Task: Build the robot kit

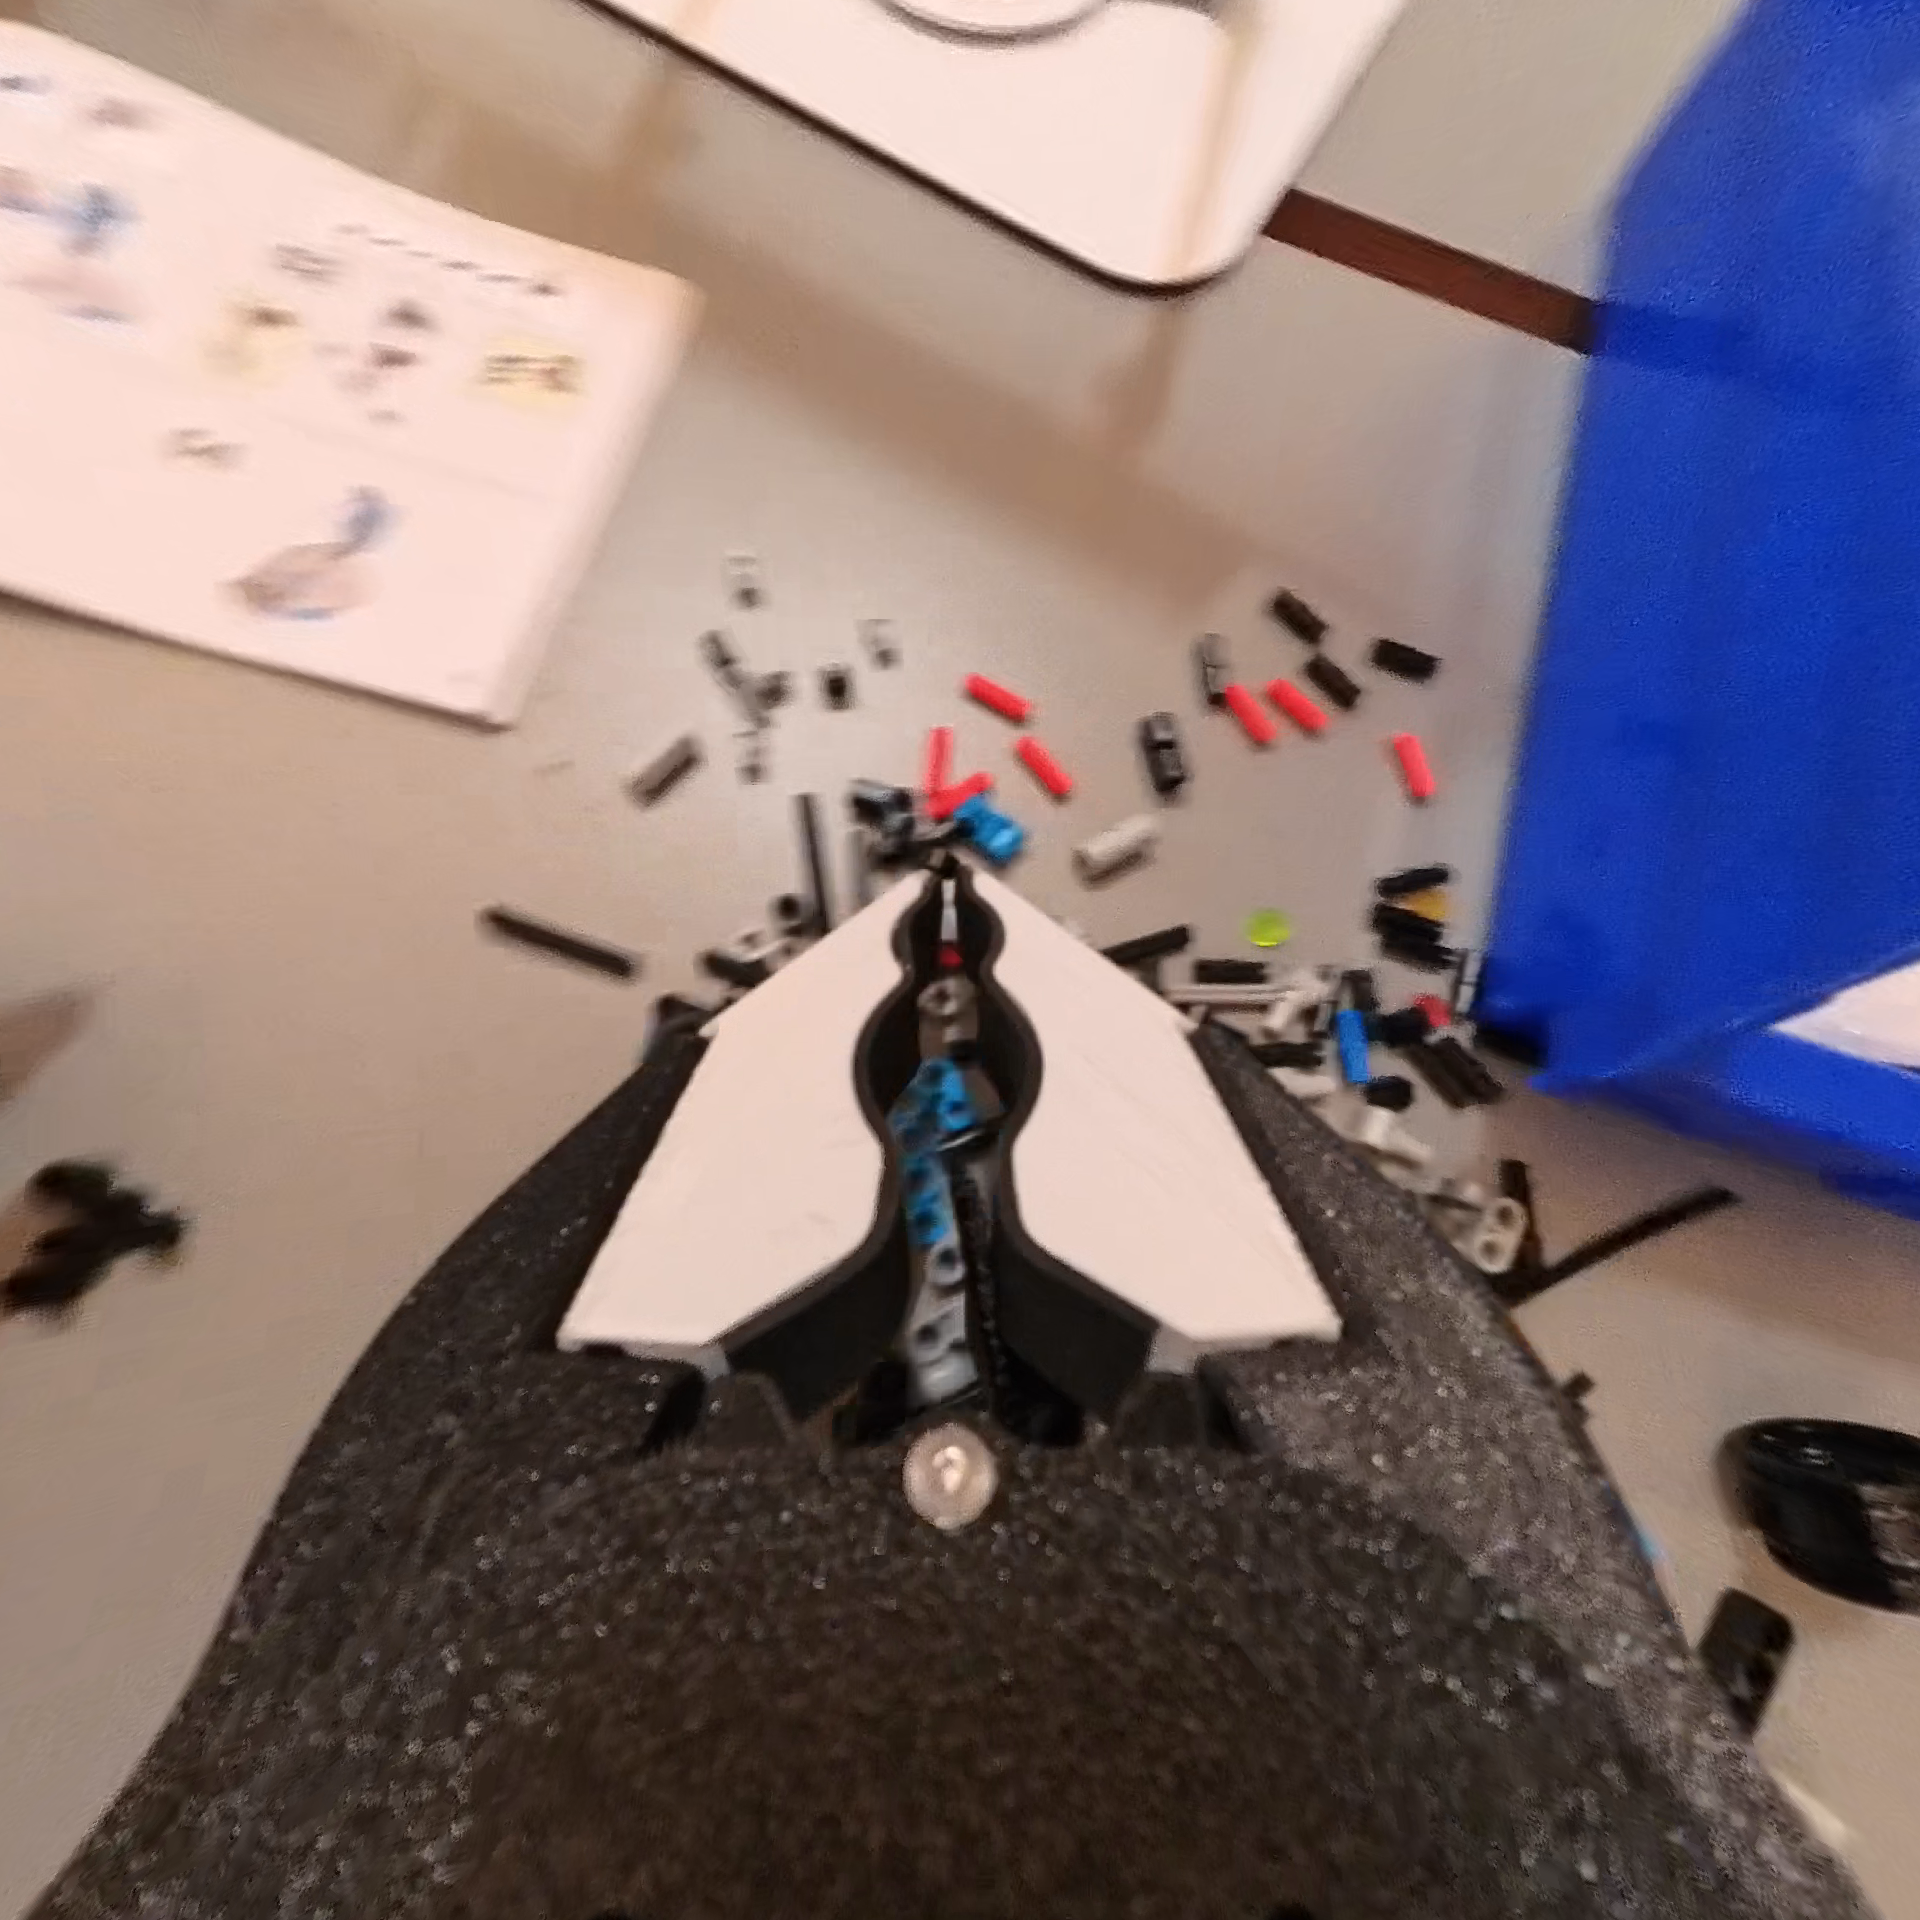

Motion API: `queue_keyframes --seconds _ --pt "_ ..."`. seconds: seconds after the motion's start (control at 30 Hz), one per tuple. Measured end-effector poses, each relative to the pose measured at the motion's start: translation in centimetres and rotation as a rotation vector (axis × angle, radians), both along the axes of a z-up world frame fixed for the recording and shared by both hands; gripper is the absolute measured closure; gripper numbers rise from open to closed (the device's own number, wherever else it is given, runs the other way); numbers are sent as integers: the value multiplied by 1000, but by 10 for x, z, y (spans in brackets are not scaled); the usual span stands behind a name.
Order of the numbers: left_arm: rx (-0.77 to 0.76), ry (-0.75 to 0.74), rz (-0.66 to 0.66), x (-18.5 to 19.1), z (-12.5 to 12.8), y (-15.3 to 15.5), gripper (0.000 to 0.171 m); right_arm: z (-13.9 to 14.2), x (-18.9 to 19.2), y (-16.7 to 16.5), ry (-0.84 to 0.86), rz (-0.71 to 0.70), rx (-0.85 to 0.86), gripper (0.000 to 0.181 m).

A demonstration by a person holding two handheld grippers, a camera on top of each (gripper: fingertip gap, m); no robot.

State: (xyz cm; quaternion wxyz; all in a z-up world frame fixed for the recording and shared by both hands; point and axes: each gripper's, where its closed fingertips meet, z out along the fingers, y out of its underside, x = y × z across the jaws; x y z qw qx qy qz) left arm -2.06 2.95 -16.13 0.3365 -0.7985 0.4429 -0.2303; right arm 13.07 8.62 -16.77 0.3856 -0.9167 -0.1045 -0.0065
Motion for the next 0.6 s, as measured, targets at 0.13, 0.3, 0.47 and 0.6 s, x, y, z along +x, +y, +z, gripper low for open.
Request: queue_keyframes --seconds 0.13,0.3,0.47,0.6 --pt "6 4 2 -1 0 1 146 -7 15 17 94 -68 -37 179" --pt "-16 0 0 -1 -3 0 146 -16 20 25 99 -70 -66 176" --pt "-18 5 -4 0 -4 -1 146 -13 27 13 103 -92 -67 159" --pt "-28 -2 -8 0 -4 -2 146 -1 52 -1 99 -163 -18 152"
